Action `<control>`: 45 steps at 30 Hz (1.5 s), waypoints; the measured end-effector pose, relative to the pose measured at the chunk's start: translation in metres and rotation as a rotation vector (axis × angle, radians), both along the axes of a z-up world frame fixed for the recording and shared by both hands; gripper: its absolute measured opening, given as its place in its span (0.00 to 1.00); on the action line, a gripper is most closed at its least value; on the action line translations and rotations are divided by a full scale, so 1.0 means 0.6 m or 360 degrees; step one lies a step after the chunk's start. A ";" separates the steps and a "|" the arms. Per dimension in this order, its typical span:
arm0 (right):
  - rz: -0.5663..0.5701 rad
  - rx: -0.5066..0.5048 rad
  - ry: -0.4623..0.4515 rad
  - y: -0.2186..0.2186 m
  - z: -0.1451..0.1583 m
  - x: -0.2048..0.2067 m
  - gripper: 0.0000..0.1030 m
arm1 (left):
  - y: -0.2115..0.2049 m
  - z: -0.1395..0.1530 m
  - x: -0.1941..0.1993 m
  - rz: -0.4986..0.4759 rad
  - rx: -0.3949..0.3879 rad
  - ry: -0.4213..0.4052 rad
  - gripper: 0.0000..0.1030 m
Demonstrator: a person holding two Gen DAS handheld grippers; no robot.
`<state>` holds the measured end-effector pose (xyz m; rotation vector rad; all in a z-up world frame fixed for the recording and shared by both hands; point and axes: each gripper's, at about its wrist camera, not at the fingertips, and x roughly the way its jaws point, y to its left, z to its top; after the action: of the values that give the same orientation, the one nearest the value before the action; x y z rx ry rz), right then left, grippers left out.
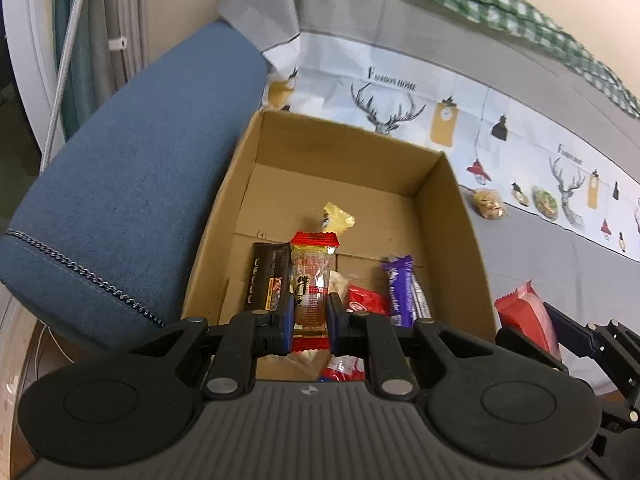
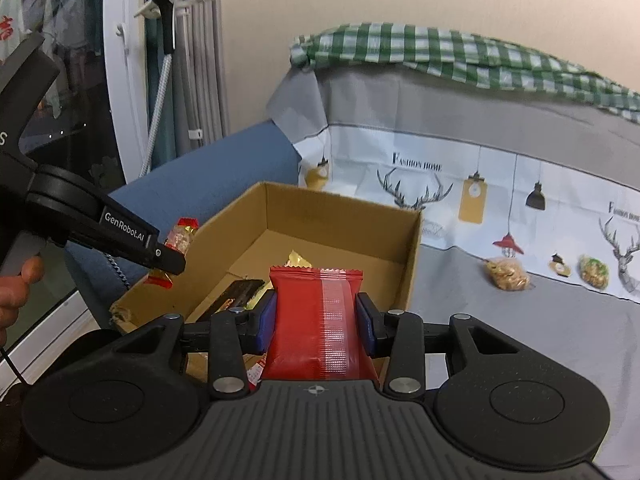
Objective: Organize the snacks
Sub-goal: 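Lower both snacks into the box and open both tools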
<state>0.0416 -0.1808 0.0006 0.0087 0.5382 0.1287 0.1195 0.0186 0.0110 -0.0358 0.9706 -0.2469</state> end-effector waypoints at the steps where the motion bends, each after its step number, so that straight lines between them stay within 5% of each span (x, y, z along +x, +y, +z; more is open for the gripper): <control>1: 0.0000 -0.0002 0.0010 0.002 -0.004 0.009 0.42 | 0.000 -0.006 0.008 0.0000 0.0003 0.0013 0.17; 23: -0.0036 0.0033 0.0225 -0.006 -0.102 0.164 0.42 | -0.047 -0.123 0.123 -0.0069 0.0248 0.0172 0.18; 24: -0.0040 0.0038 0.0222 -0.008 -0.103 0.169 0.42 | -0.048 -0.122 0.126 -0.0062 0.0259 0.0176 0.20; 25: -0.0047 0.0042 0.0213 -0.010 -0.103 0.174 0.42 | -0.048 -0.120 0.129 -0.0045 0.0268 0.0160 0.38; 26: -0.0050 0.0049 0.0200 -0.013 -0.103 0.179 0.44 | -0.047 -0.116 0.131 -0.0030 0.0277 0.0140 0.76; 27: -0.0046 0.0065 0.0193 -0.016 -0.103 0.182 0.44 | -0.046 -0.111 0.133 -0.0010 0.0285 0.0123 0.95; 28: -0.0042 0.0089 0.0190 -0.020 -0.102 0.186 0.56 | -0.044 -0.105 0.132 0.0026 0.0298 0.0097 0.99; 29: -0.0040 0.0112 0.0200 -0.024 -0.100 0.188 0.76 | -0.041 -0.097 0.126 0.0052 0.0296 0.0053 1.00; 31: -0.0081 0.0143 0.0194 -0.030 -0.096 0.184 0.87 | -0.040 -0.088 0.117 0.0041 0.0310 0.0043 1.00; 41: -0.0107 0.0274 0.0437 -0.023 -0.084 0.091 0.97 | -0.027 -0.078 0.001 0.0026 0.0285 0.0234 1.00; 45: -0.0131 0.0282 0.0384 -0.024 -0.053 0.046 0.98 | -0.021 -0.059 -0.054 0.0085 0.0303 0.0151 1.00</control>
<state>0.0692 -0.1952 -0.0315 0.2212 0.7646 0.0952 0.0869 0.0058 -0.0242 0.1012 1.0826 -0.1038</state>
